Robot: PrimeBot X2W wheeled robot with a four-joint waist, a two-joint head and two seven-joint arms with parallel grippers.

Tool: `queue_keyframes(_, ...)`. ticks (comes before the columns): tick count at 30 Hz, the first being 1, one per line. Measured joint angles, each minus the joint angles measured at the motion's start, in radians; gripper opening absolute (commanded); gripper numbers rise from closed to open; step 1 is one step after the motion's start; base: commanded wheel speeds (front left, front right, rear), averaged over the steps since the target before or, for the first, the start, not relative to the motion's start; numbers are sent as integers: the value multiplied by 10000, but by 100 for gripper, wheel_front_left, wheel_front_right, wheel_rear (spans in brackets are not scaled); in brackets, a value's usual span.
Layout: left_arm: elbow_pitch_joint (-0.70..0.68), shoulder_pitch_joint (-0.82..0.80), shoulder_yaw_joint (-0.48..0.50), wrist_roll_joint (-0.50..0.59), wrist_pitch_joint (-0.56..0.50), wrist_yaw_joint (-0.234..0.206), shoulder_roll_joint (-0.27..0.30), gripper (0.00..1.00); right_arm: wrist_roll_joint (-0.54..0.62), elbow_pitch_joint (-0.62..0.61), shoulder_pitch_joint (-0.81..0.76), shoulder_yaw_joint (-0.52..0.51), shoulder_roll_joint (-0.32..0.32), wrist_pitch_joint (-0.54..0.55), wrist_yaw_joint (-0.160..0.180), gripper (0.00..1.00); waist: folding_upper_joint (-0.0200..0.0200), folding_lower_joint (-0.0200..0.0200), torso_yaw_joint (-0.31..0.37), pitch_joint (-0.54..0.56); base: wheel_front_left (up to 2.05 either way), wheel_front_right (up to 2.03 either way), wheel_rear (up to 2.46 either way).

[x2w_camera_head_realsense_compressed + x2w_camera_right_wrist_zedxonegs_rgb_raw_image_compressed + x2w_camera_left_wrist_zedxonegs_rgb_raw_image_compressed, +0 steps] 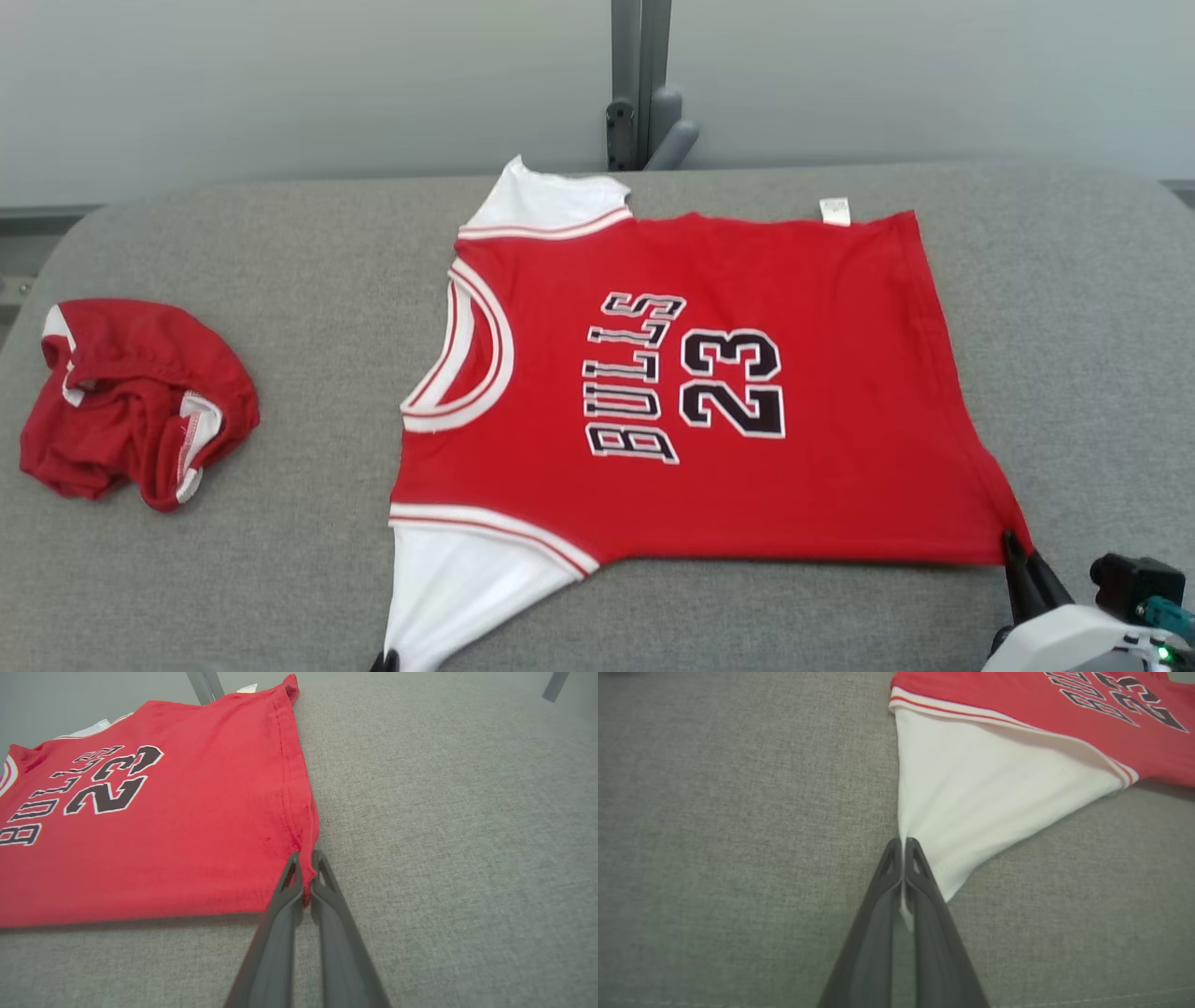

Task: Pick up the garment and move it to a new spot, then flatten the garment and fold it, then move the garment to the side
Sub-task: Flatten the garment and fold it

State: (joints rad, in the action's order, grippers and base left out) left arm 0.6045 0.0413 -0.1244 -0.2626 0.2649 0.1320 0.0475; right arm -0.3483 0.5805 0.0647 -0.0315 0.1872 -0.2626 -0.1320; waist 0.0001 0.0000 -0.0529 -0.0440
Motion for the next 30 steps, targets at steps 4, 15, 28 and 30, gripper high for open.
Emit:
queue_keyframes(4,0,748,-157,4,0,0,44,0,-10,2,-588,-134,-196,-2,0,0,0,0,127,676,0,0,0)
queue_keyframes(15,-585,1712,-230,-334,-4,0,291,0,167,-157,-1815,-552,-362,0,0,0,0,0,146,1490,0,0,0)
queue_keyframes(28,-2610,-776,-1158,-215,-8,0,731,0,343,-853,458,-554,-132,-2,4,0,0,0,12,572,0,0,0)
queue_keyframes(30,-2525,-1302,-1083,-38,-8,0,767,0,462,-554,921,-497,-117,0,4,0,0,0,11,392,0,0,0)
